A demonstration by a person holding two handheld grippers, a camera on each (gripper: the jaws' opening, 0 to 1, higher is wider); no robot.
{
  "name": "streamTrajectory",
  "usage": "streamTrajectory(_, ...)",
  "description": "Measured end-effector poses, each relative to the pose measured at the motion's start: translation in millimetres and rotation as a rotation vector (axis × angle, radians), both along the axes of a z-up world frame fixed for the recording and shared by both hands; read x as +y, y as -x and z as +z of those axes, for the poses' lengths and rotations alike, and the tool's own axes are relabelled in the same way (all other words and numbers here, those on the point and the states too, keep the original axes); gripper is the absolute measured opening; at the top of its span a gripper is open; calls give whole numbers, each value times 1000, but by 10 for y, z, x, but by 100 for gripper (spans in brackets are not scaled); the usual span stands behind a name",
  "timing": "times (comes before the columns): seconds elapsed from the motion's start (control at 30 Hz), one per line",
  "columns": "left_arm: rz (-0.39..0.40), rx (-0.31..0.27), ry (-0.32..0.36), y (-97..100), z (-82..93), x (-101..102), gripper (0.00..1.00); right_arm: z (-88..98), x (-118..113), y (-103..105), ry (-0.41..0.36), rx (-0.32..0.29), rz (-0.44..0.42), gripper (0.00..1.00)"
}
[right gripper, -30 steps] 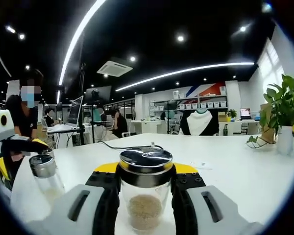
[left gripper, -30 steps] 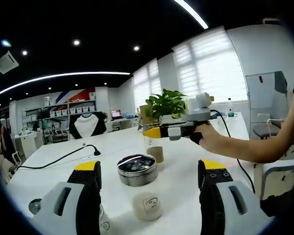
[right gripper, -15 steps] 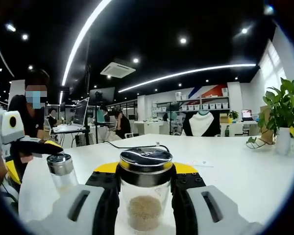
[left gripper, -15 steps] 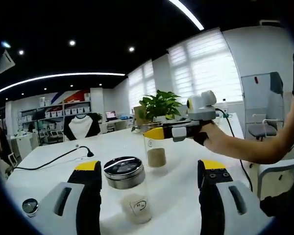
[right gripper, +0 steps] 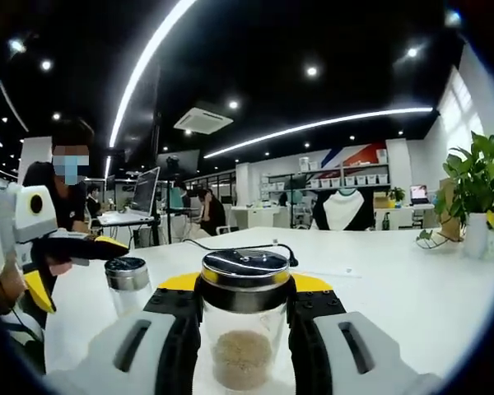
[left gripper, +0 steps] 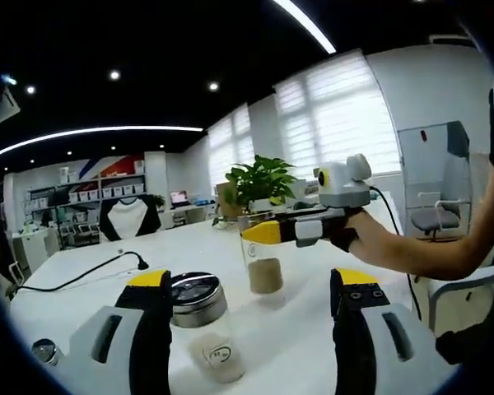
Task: Rotate the seasoning bottle until the label or dispensing opening points toward the visible target arrow and the bottle remains upright within the marked orientation range
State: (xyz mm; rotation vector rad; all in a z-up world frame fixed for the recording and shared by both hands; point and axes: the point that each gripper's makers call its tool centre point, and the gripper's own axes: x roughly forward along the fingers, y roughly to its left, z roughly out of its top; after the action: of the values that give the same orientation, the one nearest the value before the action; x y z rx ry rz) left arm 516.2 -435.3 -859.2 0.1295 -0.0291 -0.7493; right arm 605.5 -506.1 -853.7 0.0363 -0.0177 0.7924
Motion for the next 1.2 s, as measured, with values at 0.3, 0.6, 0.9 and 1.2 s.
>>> streamTrajectory(0.3,-34,-9,-9,76,30,-82,82,16,-19,132,2,-10,14,37)
streamTrajectory(0.6,-72,-12,-13,138,0,-213,80,6,-103,222,-4,-12,6,37)
streamTrajectory(0.9,-106,-22,-20,234,-16,-329,77,-44,-157,316,12,-6,4,37)
streamTrajectory(1.2,-137,-7,-33,259,-94,-441,77,-18,-160,430,18,-15,27,37)
